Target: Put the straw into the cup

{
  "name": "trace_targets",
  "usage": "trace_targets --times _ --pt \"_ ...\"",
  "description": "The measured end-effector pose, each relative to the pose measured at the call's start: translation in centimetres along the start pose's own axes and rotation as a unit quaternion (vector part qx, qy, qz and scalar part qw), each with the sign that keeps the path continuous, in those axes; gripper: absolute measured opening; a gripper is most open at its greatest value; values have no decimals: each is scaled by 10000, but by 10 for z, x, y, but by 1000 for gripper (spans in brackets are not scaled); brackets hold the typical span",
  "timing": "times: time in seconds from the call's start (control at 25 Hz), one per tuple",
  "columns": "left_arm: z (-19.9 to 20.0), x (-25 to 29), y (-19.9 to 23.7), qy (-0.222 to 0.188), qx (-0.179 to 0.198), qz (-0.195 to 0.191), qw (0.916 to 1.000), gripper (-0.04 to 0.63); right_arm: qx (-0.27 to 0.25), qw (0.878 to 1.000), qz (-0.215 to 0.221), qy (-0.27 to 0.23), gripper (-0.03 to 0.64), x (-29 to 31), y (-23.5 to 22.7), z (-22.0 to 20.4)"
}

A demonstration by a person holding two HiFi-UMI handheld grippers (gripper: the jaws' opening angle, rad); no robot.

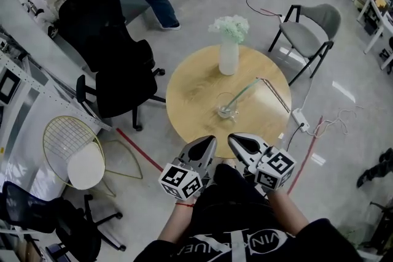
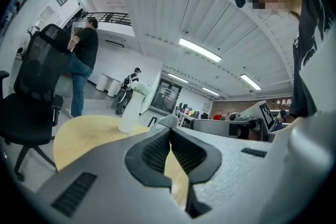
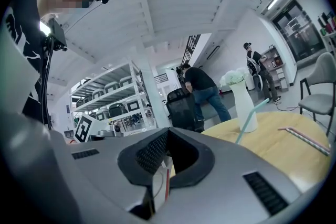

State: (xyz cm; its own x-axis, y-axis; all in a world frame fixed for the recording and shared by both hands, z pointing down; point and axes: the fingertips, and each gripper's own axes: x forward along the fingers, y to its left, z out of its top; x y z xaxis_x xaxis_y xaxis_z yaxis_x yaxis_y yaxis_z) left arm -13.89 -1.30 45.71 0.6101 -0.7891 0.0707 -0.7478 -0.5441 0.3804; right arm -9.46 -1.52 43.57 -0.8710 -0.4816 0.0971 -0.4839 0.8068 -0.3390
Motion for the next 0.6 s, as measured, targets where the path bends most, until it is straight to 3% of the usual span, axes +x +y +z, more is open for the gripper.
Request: trace_targets --times 0.6 --pt "4 13 9 -73 -100 216 9997 12 -94 9997 81 198 3 6 -13 4"
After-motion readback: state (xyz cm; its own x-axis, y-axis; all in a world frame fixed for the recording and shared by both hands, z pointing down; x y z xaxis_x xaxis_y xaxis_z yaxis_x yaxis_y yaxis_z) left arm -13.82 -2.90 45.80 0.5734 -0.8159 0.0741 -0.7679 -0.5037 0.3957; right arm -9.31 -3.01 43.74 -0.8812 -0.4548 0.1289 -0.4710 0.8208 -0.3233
